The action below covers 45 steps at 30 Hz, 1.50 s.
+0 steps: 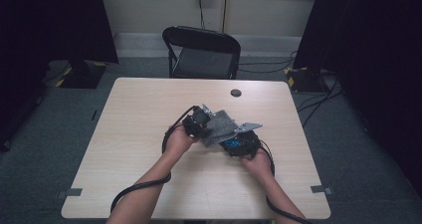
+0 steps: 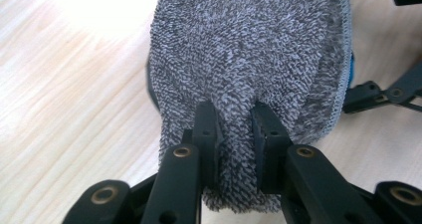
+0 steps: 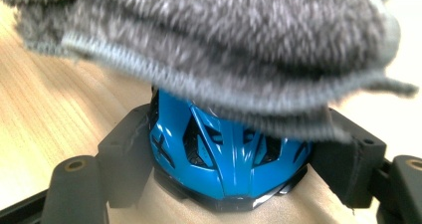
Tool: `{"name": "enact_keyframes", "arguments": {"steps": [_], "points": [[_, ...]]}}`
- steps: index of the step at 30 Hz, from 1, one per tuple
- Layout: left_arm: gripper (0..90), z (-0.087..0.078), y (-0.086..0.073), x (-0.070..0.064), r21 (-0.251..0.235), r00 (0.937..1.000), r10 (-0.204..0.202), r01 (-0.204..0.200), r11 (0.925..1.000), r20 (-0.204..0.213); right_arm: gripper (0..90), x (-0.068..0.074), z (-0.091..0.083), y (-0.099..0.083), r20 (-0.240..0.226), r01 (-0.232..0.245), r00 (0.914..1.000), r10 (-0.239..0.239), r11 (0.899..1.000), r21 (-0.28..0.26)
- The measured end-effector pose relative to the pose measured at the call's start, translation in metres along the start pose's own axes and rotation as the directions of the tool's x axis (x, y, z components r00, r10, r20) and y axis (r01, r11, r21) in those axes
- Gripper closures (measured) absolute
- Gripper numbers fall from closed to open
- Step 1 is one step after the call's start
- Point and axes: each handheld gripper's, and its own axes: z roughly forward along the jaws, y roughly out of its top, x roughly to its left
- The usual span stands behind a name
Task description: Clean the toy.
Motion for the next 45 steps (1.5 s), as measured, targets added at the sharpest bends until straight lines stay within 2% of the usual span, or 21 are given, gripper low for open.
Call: {"name": "enact_keyframes", "arguments": {"steps": [4,10,18,29,39,45], "points": [[76.0,-0.002,-0.001,0.009,-0.007,0.9995,-0.027,0.027,0.9996,-0.015,24.1,0.0,0.0,0.0,0.001,0.001,1.0,-0.001,1.0,0.0],[76.0,-0.004,-0.003,0.019,0.0,0.9981,-0.048,0.048,0.9989,-0.038,24.3,0.0,0.0,0.0,0.002,0.002,1.0,-0.002,1.0,-0.001],[76.0,-0.002,-0.01,0.031,0.009,0.9951,-0.09,0.091,0.9958,-0.041,24.3,0.0,0.0,0.0,0.002,0.002,1.0,-0.002,1.0,-0.001],[75.9,0.002,-0.018,0.045,0.036,0.9913,-0.113,0.115,0.9926,-0.067,24.3,0.0,0.0,0.0,0.002,0.002,1.0,-0.002,1.0,-0.001],[75.9,0.003,-0.025,0.056,0.031,0.9834,-0.158,0.161,0.9865,-0.09,24.3,0.0,0.0,0.0,0.002,0.002,1.0,-0.002,1.0,-0.001],[75.9,0.001,-0.027,0.058,0.035,0.9824,-0.148,0.153,0.9876,-0.114,24.3,0.0,0.0,0.0,0.003,0.001,1.0,-0.001,1.0,-0.001]]}}
